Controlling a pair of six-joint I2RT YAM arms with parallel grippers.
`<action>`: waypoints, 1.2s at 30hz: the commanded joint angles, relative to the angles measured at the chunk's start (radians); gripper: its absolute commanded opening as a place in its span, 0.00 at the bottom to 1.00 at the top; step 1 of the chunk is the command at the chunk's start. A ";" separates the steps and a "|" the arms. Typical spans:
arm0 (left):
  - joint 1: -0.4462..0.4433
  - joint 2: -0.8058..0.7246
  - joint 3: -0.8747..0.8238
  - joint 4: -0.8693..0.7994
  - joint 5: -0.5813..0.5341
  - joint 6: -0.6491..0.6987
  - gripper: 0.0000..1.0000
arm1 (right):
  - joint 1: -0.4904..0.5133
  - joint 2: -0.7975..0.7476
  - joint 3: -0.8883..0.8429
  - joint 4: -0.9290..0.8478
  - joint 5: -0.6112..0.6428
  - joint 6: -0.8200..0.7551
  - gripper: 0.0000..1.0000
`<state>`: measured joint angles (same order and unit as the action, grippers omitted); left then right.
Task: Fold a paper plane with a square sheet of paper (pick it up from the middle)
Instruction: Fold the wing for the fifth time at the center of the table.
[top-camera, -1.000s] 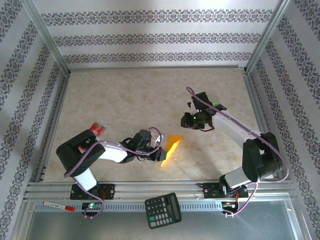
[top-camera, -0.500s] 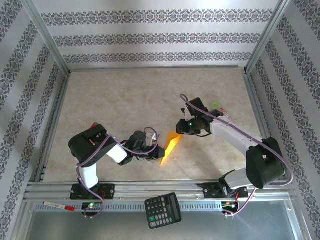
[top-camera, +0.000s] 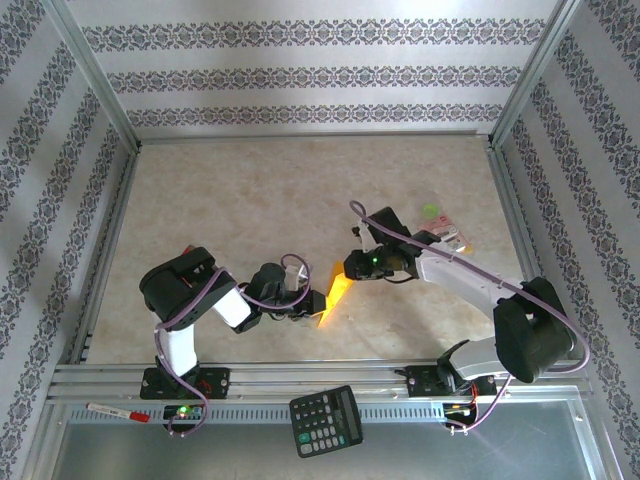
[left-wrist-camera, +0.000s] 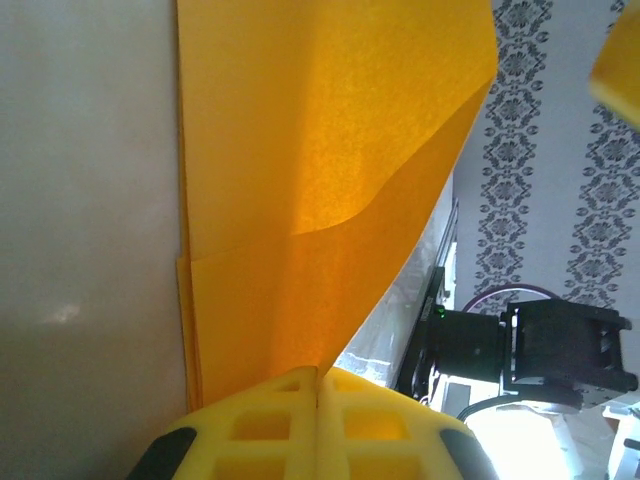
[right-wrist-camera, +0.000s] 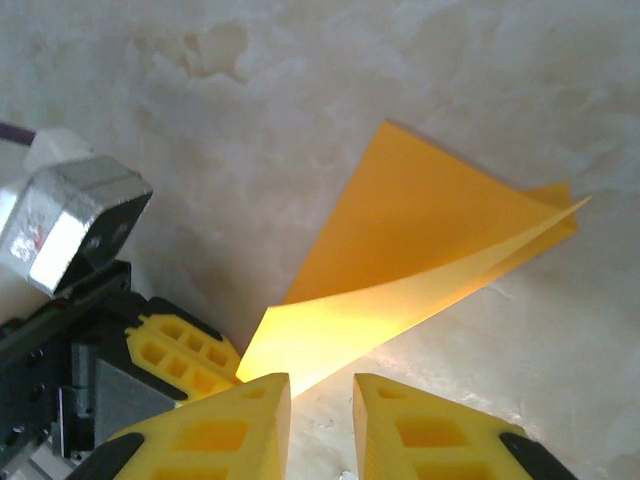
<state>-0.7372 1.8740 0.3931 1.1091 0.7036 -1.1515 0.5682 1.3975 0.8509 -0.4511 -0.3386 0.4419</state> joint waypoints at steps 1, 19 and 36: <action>0.012 0.053 -0.028 0.074 -0.013 -0.054 0.00 | 0.027 0.009 -0.025 0.073 -0.040 -0.014 0.22; 0.016 0.053 -0.054 -0.009 -0.068 -0.081 0.00 | 0.068 0.214 0.003 0.202 -0.019 -0.014 0.14; 0.015 0.044 -0.066 -0.072 -0.096 -0.100 0.00 | 0.070 0.297 0.034 0.215 0.015 -0.038 0.13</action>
<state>-0.7326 1.8961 0.3637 1.1896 0.6479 -1.2686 0.6266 1.6760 0.8600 -0.2459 -0.3531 0.4328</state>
